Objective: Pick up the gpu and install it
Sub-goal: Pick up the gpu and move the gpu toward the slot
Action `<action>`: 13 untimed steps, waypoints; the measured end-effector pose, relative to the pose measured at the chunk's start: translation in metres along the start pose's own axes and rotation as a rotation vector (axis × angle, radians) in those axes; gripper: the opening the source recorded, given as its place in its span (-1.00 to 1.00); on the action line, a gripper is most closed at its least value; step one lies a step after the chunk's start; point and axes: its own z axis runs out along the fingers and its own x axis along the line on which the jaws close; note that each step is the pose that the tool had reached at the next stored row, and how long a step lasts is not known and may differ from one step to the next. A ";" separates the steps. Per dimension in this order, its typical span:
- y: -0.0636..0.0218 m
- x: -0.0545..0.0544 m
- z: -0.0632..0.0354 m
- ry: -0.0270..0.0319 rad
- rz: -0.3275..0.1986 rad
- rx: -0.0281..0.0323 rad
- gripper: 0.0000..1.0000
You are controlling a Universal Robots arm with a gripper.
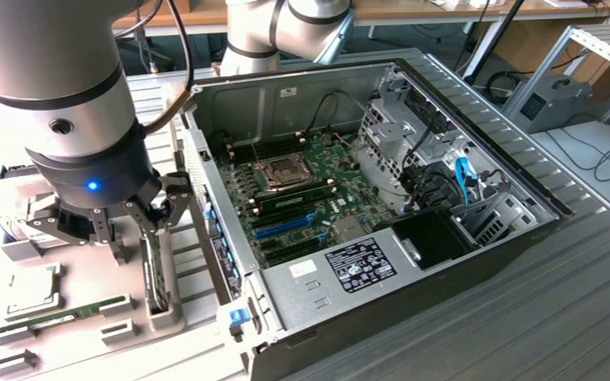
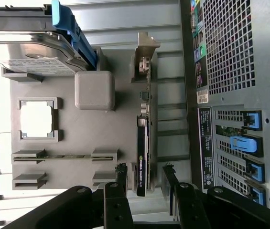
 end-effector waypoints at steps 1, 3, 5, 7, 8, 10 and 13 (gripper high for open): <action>0.0000 0.000 0.0002 0.0000 0.000 -0.0001 -0.15; 0.0000 0.000 0.0005 0.0000 0.000 0.0000 -0.15; 0.0000 0.000 0.0009 0.0001 0.000 0.0000 -0.15; 0.0000 0.000 0.0014 0.0000 0.000 0.0000 -0.15; 0.0000 0.000 0.0015 0.0000 0.000 0.0000 -0.15; -0.0001 0.000 0.0019 0.0001 0.000 0.0000 -0.15; -0.0001 0.000 0.0025 0.0000 0.000 0.0000 -0.15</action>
